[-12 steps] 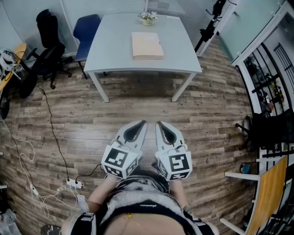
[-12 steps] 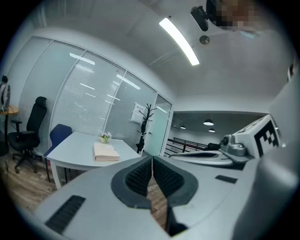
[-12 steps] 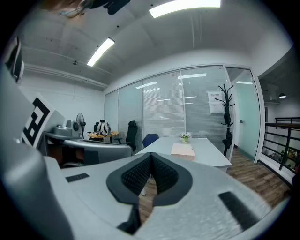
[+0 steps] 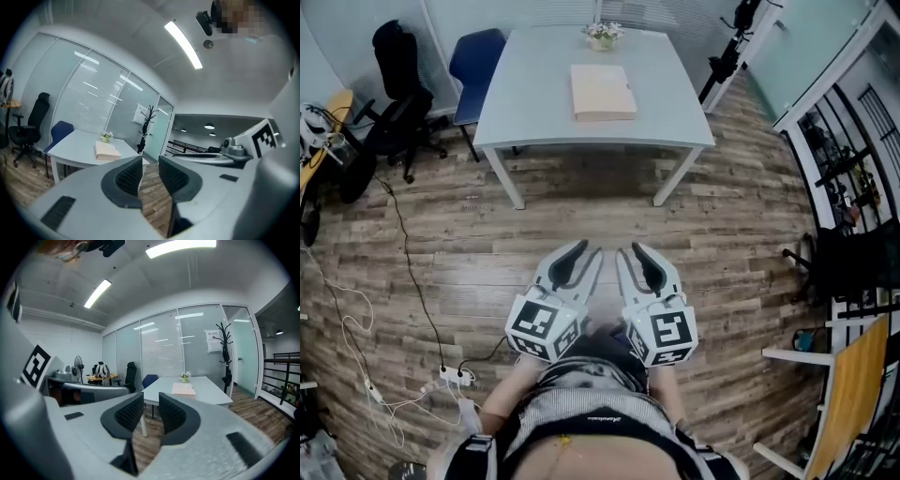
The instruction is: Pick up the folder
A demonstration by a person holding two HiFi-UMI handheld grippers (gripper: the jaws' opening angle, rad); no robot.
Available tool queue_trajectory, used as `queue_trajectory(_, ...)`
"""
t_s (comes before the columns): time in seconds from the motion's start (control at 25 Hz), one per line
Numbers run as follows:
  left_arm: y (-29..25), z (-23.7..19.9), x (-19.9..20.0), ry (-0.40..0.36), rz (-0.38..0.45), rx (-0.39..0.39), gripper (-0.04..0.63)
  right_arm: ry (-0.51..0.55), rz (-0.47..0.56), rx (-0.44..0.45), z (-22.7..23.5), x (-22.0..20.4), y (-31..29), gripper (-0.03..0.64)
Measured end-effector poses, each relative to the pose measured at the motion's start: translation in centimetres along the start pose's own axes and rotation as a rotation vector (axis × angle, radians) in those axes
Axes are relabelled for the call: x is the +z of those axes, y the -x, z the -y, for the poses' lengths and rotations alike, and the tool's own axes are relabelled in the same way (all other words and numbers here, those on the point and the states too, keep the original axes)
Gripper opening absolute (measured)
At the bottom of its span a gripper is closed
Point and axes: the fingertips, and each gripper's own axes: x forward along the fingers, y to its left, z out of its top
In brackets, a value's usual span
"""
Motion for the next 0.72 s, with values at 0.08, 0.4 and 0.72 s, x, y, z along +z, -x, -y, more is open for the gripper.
queue_trajectory(0.08,0.0,-0.3,-0.1,0.005,-0.006,-0.001,0.093,-0.012,0.002,0.006,-0.2,-0.1,-0.2,0.104)
queue_trajectory(0.4,-1.6,-2.0,0.3,0.013,-0.007,0.001,0.121,-0.039,0.024,0.015,0.7,0.5,-2.3,0.12)
queue_trajectory(0.72,-7.5,-5.7,2.6,-0.008,0.017,0.026,0.121,-0.036,0.05,0.04,4.7,2.5,-8.6,0.12)
